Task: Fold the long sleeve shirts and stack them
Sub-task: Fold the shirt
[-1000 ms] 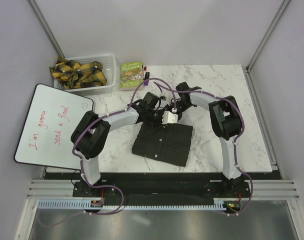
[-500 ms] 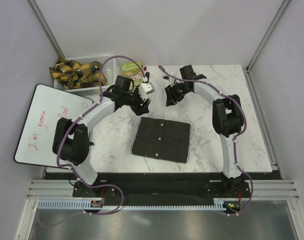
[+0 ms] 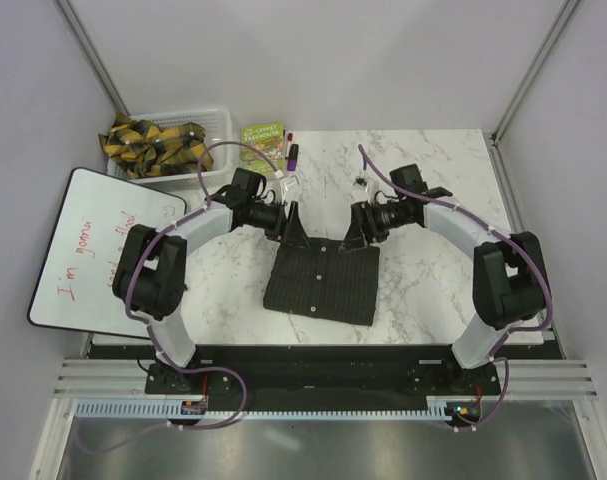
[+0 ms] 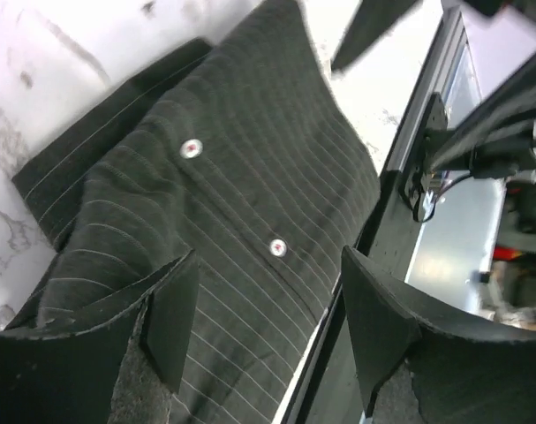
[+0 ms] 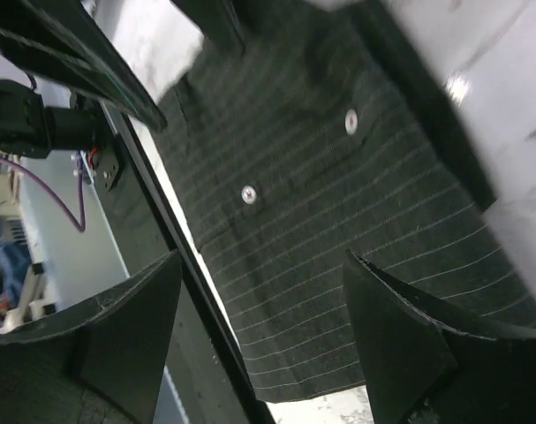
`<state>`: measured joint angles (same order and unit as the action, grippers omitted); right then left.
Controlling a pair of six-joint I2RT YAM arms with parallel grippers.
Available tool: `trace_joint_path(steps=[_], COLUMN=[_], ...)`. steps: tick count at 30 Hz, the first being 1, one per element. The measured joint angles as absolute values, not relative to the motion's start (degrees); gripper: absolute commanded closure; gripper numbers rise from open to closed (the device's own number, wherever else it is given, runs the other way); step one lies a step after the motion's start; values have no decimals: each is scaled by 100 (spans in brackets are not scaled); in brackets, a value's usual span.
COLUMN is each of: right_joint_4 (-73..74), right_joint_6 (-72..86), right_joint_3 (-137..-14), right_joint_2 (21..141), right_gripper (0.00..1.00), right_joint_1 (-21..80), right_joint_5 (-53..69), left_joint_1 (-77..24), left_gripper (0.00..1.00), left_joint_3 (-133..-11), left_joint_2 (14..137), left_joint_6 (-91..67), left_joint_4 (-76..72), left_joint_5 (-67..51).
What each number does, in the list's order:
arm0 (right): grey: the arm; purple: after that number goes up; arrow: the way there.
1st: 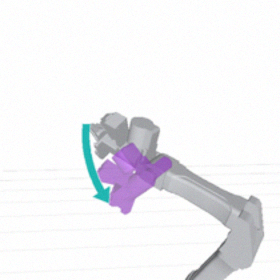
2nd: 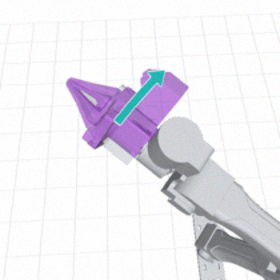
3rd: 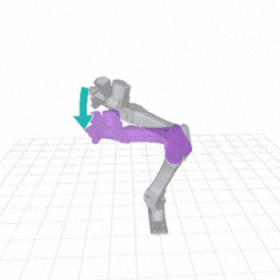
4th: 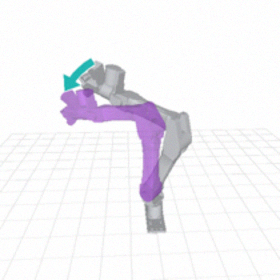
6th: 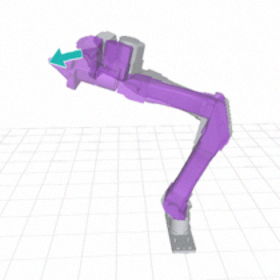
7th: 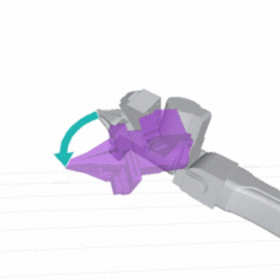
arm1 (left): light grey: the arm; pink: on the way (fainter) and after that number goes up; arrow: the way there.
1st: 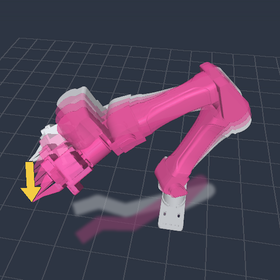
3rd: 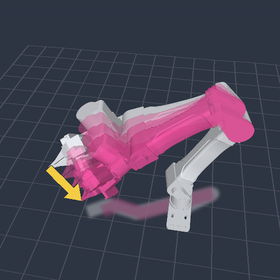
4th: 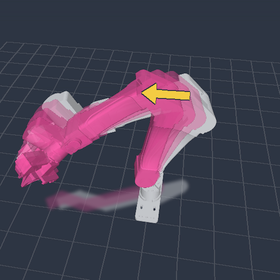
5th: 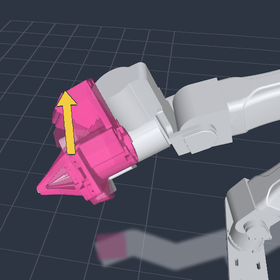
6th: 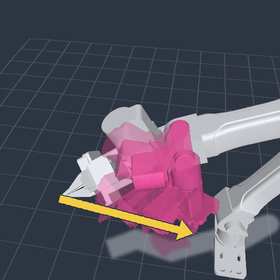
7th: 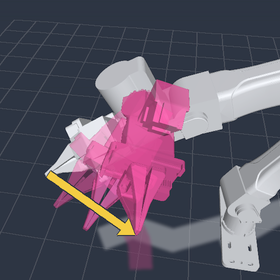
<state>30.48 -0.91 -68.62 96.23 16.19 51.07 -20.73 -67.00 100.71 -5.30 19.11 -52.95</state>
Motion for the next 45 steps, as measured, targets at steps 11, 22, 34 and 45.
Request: trace_joint_path(steps=[11,22,34,45], right_joint_4=[3275,2567,447,1], right_joint_6=[-292,209,2434,2580], right_joint_3=[-7918,-7933,-5612,-5057], right_joint_2=[11915,11166,9227,11163], right_gripper=[24,2,2,2], right_joint_1=[1173,1013,2016,1267], right_joint_5=[4971,5120,5951,6963], left_joint_1=[-1605,-1400,-3260,-2436], left_gripper=[38,11,1,1], left_joint_3=[-7231,-7594,-5037,-4309], left_joint_2=[11854,11319,9437,10840], left_joint_6=[-1199,-1437,-4097,-4860], left_joint_4=[1236,1114,-1160,-2204], left_joint_5=[-5223,-5304,-5651,-5795])
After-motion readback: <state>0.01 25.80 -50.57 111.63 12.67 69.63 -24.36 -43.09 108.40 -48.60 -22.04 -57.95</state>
